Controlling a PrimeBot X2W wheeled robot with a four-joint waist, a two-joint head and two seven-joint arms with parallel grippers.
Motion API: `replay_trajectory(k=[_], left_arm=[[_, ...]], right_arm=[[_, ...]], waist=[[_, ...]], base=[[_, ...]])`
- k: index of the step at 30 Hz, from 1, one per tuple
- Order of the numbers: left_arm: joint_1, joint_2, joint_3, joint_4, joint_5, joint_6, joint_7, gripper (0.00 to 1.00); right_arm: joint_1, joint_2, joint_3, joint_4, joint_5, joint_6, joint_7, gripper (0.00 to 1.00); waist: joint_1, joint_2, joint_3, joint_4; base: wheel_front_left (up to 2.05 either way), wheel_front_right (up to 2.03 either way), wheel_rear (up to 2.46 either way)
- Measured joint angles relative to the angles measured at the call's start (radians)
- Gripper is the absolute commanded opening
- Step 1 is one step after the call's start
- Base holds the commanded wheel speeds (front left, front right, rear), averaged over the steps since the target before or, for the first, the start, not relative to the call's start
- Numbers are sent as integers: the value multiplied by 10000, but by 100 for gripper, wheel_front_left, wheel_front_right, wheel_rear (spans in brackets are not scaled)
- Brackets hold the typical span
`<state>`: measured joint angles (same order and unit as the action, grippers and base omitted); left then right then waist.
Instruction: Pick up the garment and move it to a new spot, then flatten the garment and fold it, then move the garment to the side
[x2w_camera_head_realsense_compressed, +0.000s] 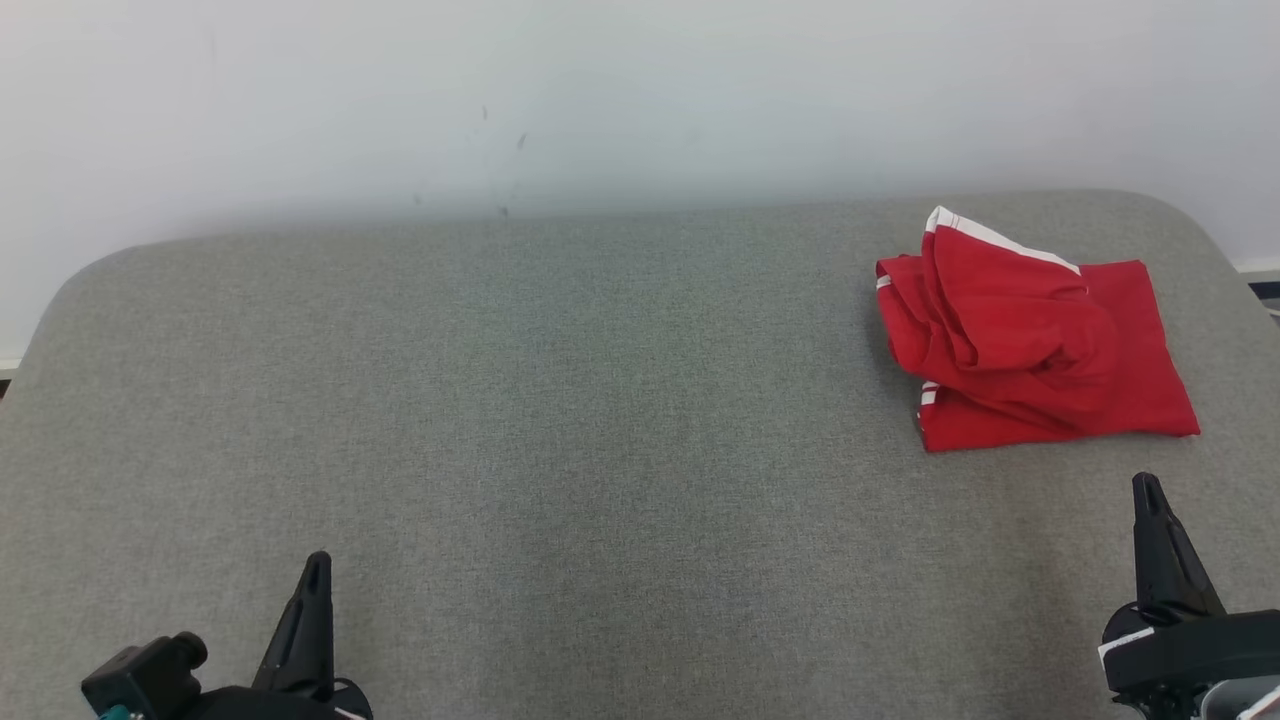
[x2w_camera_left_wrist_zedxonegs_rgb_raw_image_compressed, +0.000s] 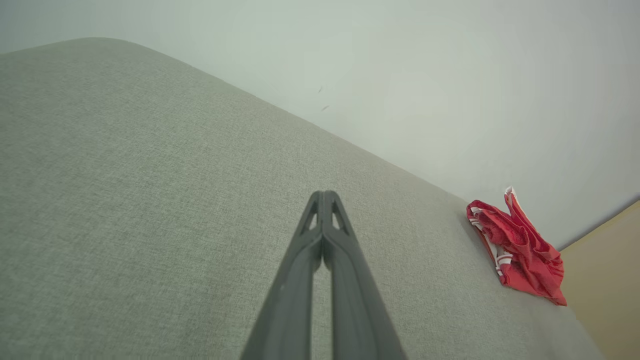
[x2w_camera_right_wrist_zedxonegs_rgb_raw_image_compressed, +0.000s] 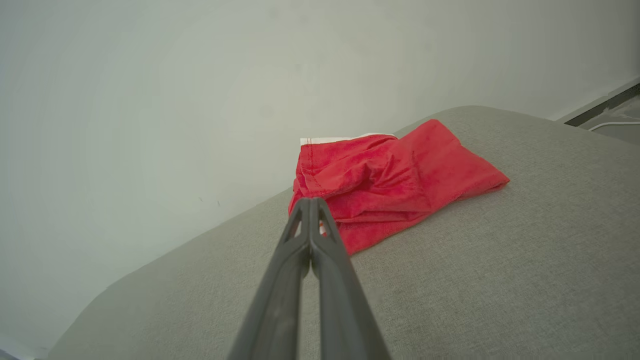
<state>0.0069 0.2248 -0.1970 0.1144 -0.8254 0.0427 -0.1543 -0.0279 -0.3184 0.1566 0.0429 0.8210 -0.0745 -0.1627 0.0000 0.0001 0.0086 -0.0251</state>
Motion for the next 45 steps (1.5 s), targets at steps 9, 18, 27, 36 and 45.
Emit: replay_trajectory(k=[9,18,27,36,45], left_arm=[[-62,-199,362,192,-1014,-182,337,0],[-213,-420,709,416,-1868,-403,686,0],[-249,-665,1053,658,-2861,-614,1011,0],[-408,-874,1396,869,-3730,-792,1346,0],[-461,-1095,1804,1095,-4801,-976,1697,0]], right_arm=[[-39,330,-355,307,930,221,353,0],[-87,667,-708,617,1904,410,686,0],[-221,991,-1053,922,2813,673,1016,0],[-253,1323,-1404,1239,3799,899,1361,0],[-325,1684,-1785,1576,4800,1170,1716,0]], waist=[[0,0,-9,31],[0,0,-17,61],[0,0,-25,92],[0,0,-34,122],[0,-1,-43,156]], base=[[0,0,0],[0,0,0],[0,0,0],[0,0,0],[0,0,0]])
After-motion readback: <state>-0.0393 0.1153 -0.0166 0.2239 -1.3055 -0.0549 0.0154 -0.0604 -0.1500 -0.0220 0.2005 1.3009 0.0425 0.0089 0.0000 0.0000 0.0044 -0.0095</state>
